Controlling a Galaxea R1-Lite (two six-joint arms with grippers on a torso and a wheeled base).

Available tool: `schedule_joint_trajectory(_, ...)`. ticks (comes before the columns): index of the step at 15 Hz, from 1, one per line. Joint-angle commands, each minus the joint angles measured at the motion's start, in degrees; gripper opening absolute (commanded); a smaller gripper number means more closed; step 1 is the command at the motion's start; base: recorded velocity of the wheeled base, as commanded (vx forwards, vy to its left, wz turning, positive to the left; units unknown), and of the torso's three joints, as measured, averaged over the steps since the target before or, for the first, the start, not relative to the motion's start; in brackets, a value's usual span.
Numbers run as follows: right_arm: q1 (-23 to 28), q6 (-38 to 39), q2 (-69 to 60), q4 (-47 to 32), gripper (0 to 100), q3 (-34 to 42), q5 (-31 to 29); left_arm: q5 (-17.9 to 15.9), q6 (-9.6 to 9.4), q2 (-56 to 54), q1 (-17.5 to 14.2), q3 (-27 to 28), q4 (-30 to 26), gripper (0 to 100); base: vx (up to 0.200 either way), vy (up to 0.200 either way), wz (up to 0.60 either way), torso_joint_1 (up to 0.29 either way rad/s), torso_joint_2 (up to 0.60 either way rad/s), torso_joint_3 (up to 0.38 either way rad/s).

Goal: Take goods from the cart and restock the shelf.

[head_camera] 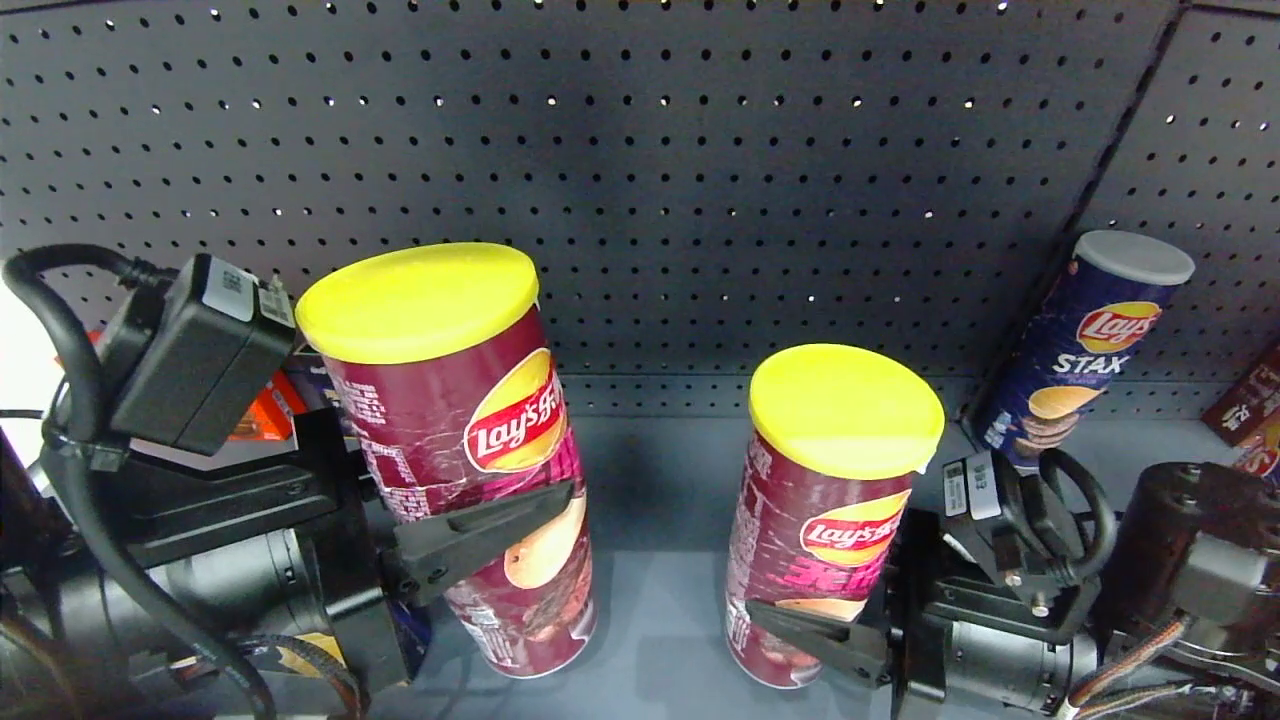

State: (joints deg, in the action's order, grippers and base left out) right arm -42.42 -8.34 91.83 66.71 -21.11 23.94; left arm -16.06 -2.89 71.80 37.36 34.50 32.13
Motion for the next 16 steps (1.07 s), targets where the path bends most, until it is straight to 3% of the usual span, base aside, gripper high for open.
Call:
schedule_joint_trajectory(1,-0.56,-0.01,1.33,0.18,0,-0.07,-0.04,-0.03,-0.01,0.0,-0.01,-0.05,0.03,0,0.0,0.0,0.0,0.0,0.0,0.0)
schedule_joint_trajectory(16,-1.52,0.34,4.94,2.64,0,-0.07,-0.04,0.76,-0.01,-0.08,-0.01,-0.49,0.03,0,0.0,0.0,0.0,0.0,0.0,0.0)
